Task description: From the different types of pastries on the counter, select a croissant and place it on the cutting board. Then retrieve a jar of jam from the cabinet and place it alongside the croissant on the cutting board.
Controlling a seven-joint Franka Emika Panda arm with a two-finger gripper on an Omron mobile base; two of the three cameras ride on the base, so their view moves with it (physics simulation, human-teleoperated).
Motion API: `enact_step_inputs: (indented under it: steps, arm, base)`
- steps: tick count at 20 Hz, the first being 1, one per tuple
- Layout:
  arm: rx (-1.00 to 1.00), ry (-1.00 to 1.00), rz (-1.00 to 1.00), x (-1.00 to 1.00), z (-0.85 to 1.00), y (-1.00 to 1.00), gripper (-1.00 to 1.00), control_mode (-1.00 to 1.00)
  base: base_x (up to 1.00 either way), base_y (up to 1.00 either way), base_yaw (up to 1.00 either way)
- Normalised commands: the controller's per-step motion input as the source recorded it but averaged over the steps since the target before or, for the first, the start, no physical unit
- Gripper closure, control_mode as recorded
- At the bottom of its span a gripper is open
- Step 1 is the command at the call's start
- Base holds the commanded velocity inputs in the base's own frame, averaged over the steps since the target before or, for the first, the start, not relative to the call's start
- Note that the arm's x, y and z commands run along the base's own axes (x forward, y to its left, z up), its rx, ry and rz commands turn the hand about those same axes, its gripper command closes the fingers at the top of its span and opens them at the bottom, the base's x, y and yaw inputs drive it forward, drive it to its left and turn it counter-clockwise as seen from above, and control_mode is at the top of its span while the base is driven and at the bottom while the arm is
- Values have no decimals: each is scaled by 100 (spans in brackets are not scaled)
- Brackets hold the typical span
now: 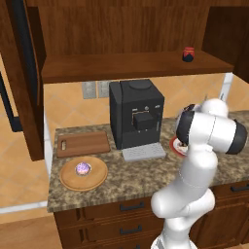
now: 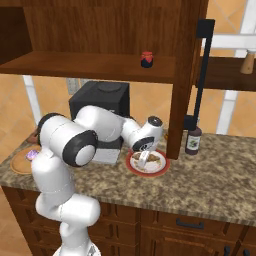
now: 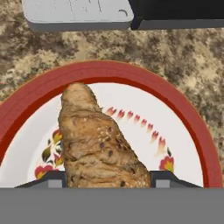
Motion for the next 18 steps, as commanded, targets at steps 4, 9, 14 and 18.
enact_step_inputs:
  steps: [4, 9, 14, 18]
  arm:
    - [-1, -3, 2, -42, 19, 86, 100, -100]
    - [-1, 0, 4, -49, 14, 95, 100, -100]
    - [-3, -1, 0, -29, 15, 100, 100, -100]
    - [-8, -3, 0, -10, 1, 100, 100, -100]
  base:
    - [0, 0, 0]
    - [0, 0, 0]
    - [0, 0, 0]
    - [0, 0, 0]
